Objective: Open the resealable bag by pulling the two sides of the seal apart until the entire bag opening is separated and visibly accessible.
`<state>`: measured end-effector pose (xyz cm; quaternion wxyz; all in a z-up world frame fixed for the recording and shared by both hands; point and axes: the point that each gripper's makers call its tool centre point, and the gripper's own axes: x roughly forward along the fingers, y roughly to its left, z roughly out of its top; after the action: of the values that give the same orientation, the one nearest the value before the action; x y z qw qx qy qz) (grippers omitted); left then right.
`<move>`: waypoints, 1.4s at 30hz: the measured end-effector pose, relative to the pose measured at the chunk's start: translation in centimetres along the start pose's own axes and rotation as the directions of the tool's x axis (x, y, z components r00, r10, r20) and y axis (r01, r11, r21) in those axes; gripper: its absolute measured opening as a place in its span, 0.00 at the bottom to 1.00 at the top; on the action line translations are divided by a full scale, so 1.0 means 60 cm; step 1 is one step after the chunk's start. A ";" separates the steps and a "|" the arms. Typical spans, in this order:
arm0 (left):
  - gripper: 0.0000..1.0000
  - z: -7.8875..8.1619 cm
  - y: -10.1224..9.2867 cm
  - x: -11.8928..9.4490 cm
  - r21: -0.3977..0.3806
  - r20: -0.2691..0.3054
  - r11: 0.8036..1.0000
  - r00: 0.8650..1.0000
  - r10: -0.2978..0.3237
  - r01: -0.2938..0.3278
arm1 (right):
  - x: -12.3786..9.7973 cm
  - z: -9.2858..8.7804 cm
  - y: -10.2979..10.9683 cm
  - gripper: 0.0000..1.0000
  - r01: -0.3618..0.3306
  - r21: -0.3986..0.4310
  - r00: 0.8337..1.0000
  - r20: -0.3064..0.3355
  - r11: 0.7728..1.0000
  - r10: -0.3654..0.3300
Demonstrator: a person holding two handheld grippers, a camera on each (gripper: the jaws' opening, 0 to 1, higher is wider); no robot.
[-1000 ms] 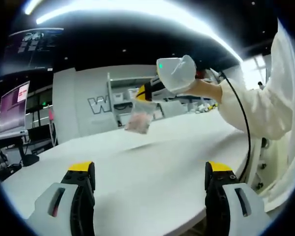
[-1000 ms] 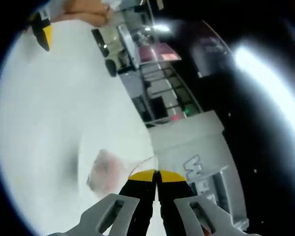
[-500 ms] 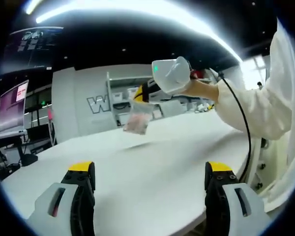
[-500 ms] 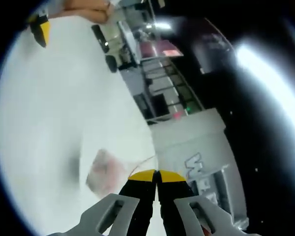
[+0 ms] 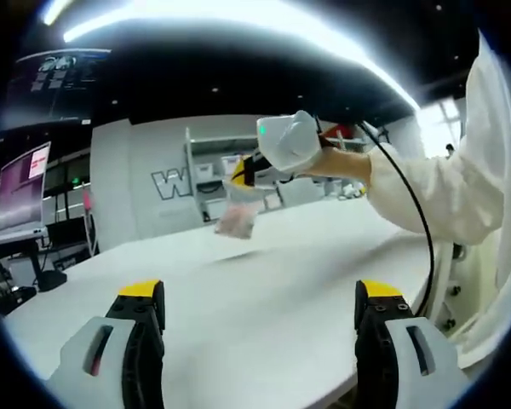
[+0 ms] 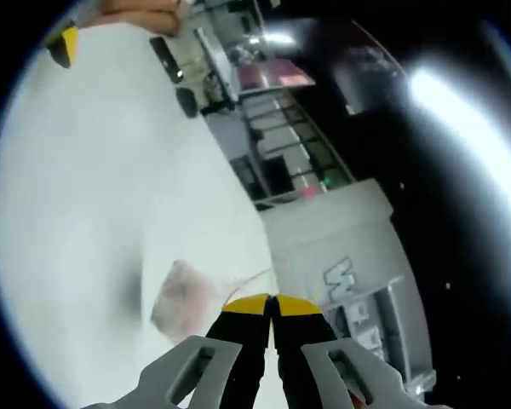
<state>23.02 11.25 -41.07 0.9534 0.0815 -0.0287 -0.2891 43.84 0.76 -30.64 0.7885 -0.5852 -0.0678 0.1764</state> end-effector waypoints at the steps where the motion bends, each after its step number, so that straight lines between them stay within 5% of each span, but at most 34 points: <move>1: 0.91 0.000 0.000 0.000 -0.001 -0.001 1.000 1.000 0.001 -0.001 | 0.002 -0.001 -0.001 0.00 -0.001 0.002 1.000 -0.003 1.000 0.001; 18: 0.91 0.001 -0.002 0.000 -0.010 0.004 1.000 1.000 -0.004 0.004 | 0.034 -0.020 0.016 0.00 -0.034 0.038 0.999 -0.033 0.999 0.035; 42: 0.91 -0.002 0.015 0.001 -0.021 0.009 1.000 1.000 0.007 -0.007 | 0.090 -0.016 -0.007 0.00 -0.031 0.033 0.998 -0.050 0.999 0.033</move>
<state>23.58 11.96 -41.04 0.9551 0.0701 -0.0300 -0.2864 49.23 1.74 -31.07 0.7964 -0.5778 -0.0354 0.1752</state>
